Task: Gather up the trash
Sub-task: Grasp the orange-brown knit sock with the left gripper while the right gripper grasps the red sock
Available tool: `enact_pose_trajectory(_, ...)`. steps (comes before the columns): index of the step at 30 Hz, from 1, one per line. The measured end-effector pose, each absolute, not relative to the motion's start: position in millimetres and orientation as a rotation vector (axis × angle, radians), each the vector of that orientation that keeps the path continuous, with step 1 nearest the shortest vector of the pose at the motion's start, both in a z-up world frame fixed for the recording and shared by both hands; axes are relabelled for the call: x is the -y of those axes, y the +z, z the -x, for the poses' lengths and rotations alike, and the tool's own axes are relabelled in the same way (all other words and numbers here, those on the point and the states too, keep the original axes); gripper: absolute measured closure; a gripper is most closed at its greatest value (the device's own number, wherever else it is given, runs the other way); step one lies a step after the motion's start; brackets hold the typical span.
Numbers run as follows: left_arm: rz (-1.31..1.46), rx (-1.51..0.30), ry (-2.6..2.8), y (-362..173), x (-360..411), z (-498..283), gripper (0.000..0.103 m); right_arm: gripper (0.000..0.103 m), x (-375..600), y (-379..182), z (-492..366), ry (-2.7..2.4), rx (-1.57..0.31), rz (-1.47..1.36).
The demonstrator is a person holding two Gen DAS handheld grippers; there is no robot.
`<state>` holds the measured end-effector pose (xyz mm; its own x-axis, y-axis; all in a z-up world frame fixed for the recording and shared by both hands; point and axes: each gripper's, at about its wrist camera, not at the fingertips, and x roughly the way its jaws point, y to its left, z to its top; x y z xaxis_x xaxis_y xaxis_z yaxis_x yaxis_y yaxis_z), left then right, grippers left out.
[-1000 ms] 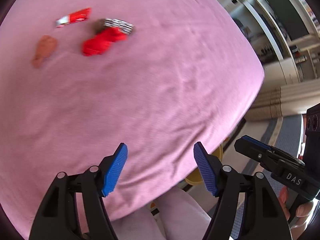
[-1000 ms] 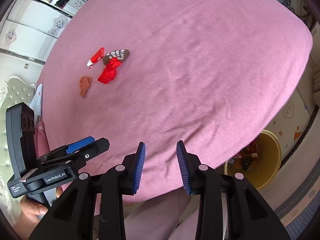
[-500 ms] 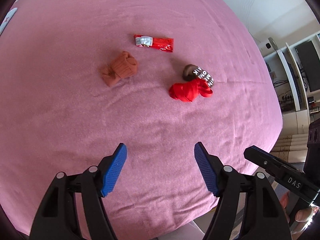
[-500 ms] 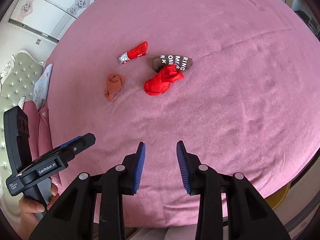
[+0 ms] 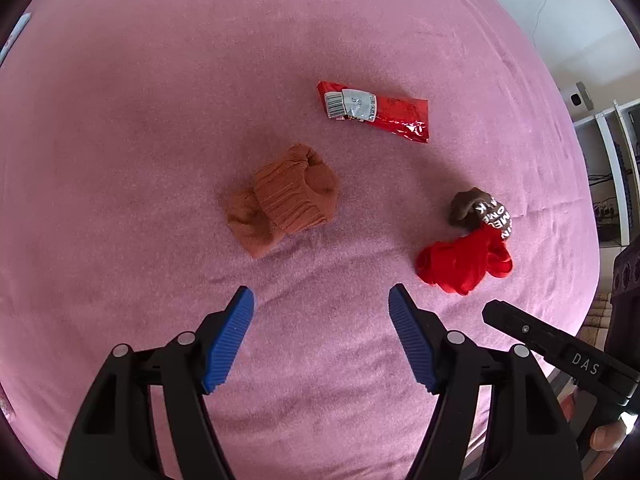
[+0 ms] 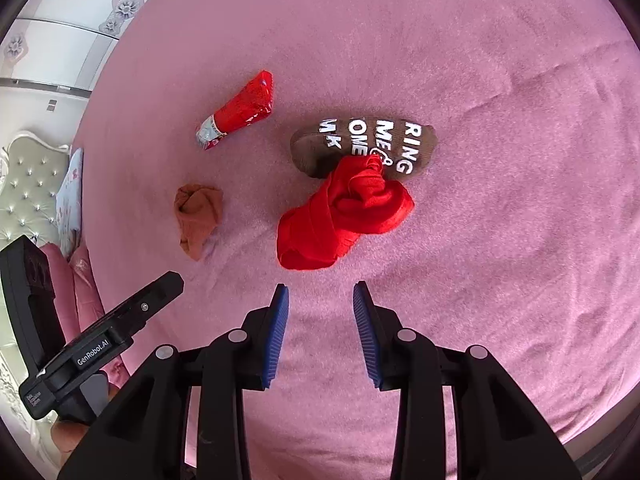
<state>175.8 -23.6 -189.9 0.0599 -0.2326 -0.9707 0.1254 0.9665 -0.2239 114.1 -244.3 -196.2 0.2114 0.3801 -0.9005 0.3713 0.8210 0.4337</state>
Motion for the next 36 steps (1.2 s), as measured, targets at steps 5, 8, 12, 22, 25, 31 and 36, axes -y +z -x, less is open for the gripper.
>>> enact_pose_trajectory(5,0.057,-1.513,-0.285,-210.6,27.3,-198.9,0.033,0.055,249.6,-216.1,-136.0,-0.053,-1.407,-0.724)
enact_pose_trajectory(8,0.047,-1.519,-0.282,-219.4,28.5,-214.1,0.033,0.055,247.0,-222.8,-149.2,-0.089,-1.425,-0.717)
enact_pose_trajectory(12,0.044,-1.531,-0.277,-231.5,29.7,-230.6,0.033,0.059,235.9,-226.5,-160.5,-0.103,-1.448,-0.667)
enact_pose_trajectory(22,0.030,-1.560,-0.256,-254.0,35.1,-243.5,0.037,0.064,218.6,-218.9,-154.8,-0.120,-1.443,-0.605)
enact_pose_trajectory(25,0.026,-1.552,-0.226,-252.2,36.4,-238.5,0.051,0.064,218.5,-213.7,-151.9,-0.116,-1.439,-0.589)
enact_pose_trajectory(31,0.107,-1.559,-0.250,-240.4,14.6,-215.1,0.069,0.065,224.9,-197.3,-139.1,-0.095,-1.430,-0.561)
enact_pose_trajectory(36,0.111,-1.538,-0.305,-215.5,19.1,-176.9,0.069,0.065,226.2,-177.0,-118.0,-0.064,-1.405,-0.535)
